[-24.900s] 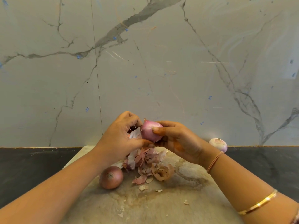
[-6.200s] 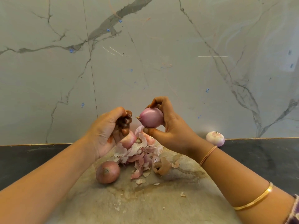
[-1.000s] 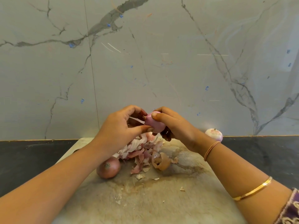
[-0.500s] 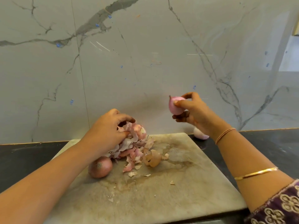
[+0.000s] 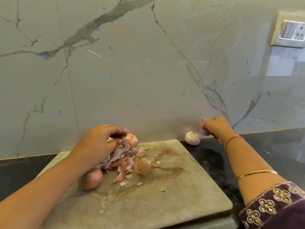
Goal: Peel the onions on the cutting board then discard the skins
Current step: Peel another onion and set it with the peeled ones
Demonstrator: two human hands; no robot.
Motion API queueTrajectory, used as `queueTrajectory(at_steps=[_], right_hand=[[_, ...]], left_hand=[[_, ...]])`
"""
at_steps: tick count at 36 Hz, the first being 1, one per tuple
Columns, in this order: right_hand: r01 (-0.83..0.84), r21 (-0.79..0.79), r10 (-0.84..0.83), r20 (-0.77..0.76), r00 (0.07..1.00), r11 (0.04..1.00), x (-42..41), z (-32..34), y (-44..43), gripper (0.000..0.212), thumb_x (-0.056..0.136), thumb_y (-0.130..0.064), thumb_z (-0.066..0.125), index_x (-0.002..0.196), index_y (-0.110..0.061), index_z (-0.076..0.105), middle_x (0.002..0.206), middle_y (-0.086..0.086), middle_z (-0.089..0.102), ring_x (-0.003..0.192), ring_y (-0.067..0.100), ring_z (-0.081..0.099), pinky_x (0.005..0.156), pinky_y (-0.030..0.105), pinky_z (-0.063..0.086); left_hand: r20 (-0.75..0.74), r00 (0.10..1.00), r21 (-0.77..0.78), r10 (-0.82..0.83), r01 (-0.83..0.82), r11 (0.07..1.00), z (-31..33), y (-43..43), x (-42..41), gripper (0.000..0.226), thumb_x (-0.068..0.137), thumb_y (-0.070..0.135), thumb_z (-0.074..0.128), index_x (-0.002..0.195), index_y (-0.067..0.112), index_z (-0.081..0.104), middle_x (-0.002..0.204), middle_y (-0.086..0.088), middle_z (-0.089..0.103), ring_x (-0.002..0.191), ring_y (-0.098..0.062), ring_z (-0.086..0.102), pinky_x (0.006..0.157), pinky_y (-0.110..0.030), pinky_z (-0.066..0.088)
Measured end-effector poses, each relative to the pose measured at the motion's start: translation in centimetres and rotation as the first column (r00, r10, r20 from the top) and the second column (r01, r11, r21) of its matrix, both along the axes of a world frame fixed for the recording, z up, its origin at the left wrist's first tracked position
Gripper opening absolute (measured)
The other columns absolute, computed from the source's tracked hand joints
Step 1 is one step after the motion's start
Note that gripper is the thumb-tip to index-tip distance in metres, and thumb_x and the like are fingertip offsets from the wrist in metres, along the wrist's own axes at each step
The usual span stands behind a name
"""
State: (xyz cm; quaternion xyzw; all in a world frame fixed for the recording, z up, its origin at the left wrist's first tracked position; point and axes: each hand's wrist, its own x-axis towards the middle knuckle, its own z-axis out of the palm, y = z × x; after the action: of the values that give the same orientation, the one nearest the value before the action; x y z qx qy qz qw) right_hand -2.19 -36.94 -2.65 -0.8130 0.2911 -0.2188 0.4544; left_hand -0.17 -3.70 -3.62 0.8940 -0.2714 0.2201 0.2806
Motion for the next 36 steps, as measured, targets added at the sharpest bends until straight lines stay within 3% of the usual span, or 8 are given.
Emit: queueTrajectory(at_steps=[2, 5, 9, 12, 16, 23, 30, 36], right_hand=[[-0.046, -0.002, 0.046, -0.094, 0.995, 0.999, -0.1, -0.2, -0.1, 0.037, 0.079, 0.004, 0.058, 0.045, -0.007, 0.049, 0.067, 0.013, 0.049, 0.058, 0.026, 0.043, 0.051, 0.029, 0.035], [-0.071, 0.03, 0.074, -0.139, 0.987, 0.997, -0.4, -0.4, -0.3, 0.018, 0.082, -0.001, 0.062, 0.066, -0.006, 0.055, 0.086, 0.015, 0.056, 0.074, 0.027, 0.051, 0.059, 0.03, 0.042], [-0.127, 0.025, 0.13, -0.185, 0.974, 0.992, -0.6, 0.0, 0.0, 0.014, 0.088, -0.006, 0.059, 0.075, -0.005, 0.055, 0.096, 0.015, 0.052, 0.065, 0.018, 0.047, 0.058, 0.027, 0.042], [-0.149, -0.03, 0.138, -0.234, 0.962, 0.988, -0.7, 0.4, 0.2, 0.023, 0.097, -0.012, 0.05, 0.116, 0.002, 0.05, 0.117, 0.021, 0.046, 0.096, 0.028, 0.046, 0.095, 0.037, 0.046], [-0.133, -0.059, 0.113, -0.263, 0.958, 0.989, -0.4, 0.9, 0.2, 0.042, 0.1, -0.014, 0.044, 0.138, 0.003, 0.04, 0.141, 0.026, 0.043, 0.116, 0.032, 0.047, 0.11, 0.041, 0.037], [-0.062, -0.025, 0.055, -0.212, 0.976, 0.998, 0.2, 0.9, 0.1, 0.044, 0.1, -0.014, 0.046, 0.139, 0.003, 0.037, 0.142, 0.026, 0.041, 0.128, 0.036, 0.042, 0.109, 0.04, 0.037], [-0.043, 0.022, 0.043, -0.026, 0.999, 0.999, 0.3, 0.3, -0.1, 0.039, 0.092, -0.015, 0.054, 0.127, 0.002, 0.05, 0.123, 0.021, 0.052, 0.1, 0.03, 0.045, 0.085, 0.039, 0.041], [-0.01, -0.131, 0.029, 0.146, 0.989, 0.991, 0.2, 0.0, 0.5, 0.023, 0.091, -0.019, 0.053, 0.108, -0.005, 0.059, 0.114, 0.02, 0.061, 0.101, 0.032, 0.053, 0.094, 0.048, 0.046]], left_hand=[[0.0, 1.0, -0.004, 0.003, -0.003, 1.0, 0.0, 0.1, 0.0, 0.02, 0.086, 0.012, 0.066, 0.101, 0.024, 0.072, 0.087, 0.025, 0.058, 0.08, 0.011, 0.053, 0.068, -0.004, 0.036], [-0.007, 1.0, -0.002, 0.002, -0.002, 1.0, -0.1, 0.2, 0.0, 0.019, 0.086, 0.013, 0.066, 0.099, 0.026, 0.071, 0.088, 0.024, 0.059, 0.084, 0.006, 0.057, 0.069, -0.005, 0.037], [-0.006, 1.0, 0.005, 0.0, 0.0, 1.0, -0.1, 0.2, 0.1, 0.02, 0.085, 0.014, 0.067, 0.1, 0.026, 0.072, 0.087, 0.025, 0.059, 0.083, 0.01, 0.055, 0.071, -0.006, 0.038], [0.002, 1.0, 0.018, 0.007, -0.007, 1.0, -0.2, 0.2, 0.1, 0.018, 0.085, 0.018, 0.068, 0.101, 0.026, 0.072, 0.089, 0.021, 0.061, 0.083, 0.005, 0.056, 0.072, -0.007, 0.039], [0.0, 1.0, 0.024, 0.02, -0.02, 1.0, -0.1, 0.2, 0.1, 0.017, 0.086, 0.021, 0.067, 0.101, 0.028, 0.072, 0.09, 0.019, 0.062, 0.082, 0.004, 0.055, 0.07, -0.006, 0.037], [0.004, 1.0, 0.02, 0.013, -0.013, 1.0, -0.1, 0.2, 0.0, 0.017, 0.085, 0.02, 0.068, 0.1, 0.027, 0.072, 0.088, 0.02, 0.061, 0.081, 0.007, 0.055, 0.071, -0.007, 0.039], [0.019, 1.0, 0.026, 0.016, -0.016, 1.0, 0.0, 0.2, 0.1, 0.018, 0.086, 0.02, 0.067, 0.102, 0.026, 0.072, 0.089, 0.02, 0.061, 0.08, 0.013, 0.05, 0.07, -0.006, 0.037], [0.005, 1.0, -0.003, 0.023, -0.023, 1.0, 0.0, 0.4, 0.3, 0.017, 0.085, 0.02, 0.068, 0.1, 0.027, 0.072, 0.091, 0.017, 0.065, 0.083, 0.001, 0.057, 0.07, -0.009, 0.039]])
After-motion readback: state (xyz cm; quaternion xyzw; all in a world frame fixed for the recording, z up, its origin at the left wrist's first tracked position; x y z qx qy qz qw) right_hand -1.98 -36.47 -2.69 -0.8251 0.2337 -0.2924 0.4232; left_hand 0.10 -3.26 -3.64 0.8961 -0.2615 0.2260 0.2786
